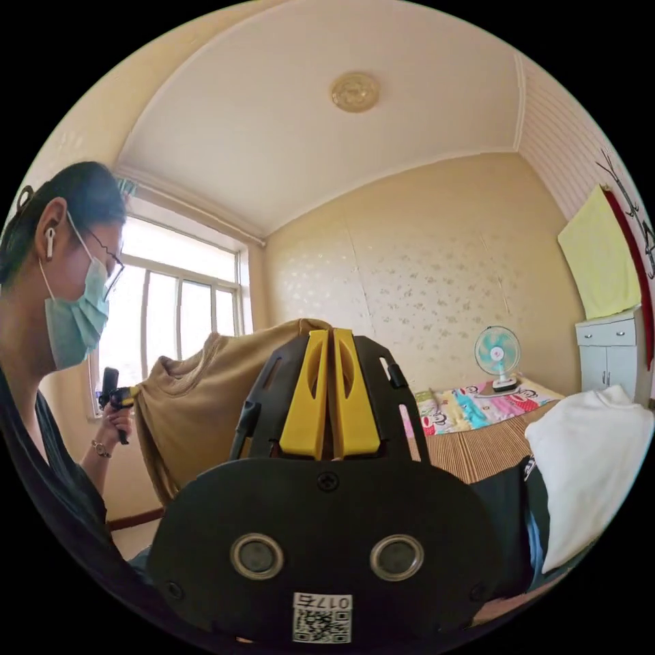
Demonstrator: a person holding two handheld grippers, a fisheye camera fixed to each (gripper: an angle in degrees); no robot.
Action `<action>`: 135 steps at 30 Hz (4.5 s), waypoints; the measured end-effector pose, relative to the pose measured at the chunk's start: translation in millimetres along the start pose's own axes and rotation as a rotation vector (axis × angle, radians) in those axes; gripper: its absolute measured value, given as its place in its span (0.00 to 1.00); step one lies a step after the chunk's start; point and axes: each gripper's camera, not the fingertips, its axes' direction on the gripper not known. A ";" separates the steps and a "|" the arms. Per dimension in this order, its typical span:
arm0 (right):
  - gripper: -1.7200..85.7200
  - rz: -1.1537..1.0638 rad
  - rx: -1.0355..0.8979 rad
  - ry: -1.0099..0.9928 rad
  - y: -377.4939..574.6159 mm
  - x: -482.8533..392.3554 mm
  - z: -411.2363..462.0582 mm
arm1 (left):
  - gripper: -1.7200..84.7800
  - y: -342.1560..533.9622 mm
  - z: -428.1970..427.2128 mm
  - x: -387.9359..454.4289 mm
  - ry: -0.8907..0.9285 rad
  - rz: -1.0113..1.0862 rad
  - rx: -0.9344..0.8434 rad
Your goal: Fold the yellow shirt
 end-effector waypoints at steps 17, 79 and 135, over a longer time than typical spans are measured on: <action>0.07 0.088 -0.890 0.657 163.8 97.9 521.5 | 0.11 -155.0 379.6 -443.4 -0.774 -0.748 -0.500; 0.02 0.390 -1.047 -0.240 339.2 288.3 222.1 | 0.02 -150.3 -164.0 -321.3 -0.036 -0.710 0.173; 0.02 0.338 -1.063 -0.285 345.2 244.2 262.4 | 0.09 174.0 114.3 -304.1 -0.518 -0.650 -0.668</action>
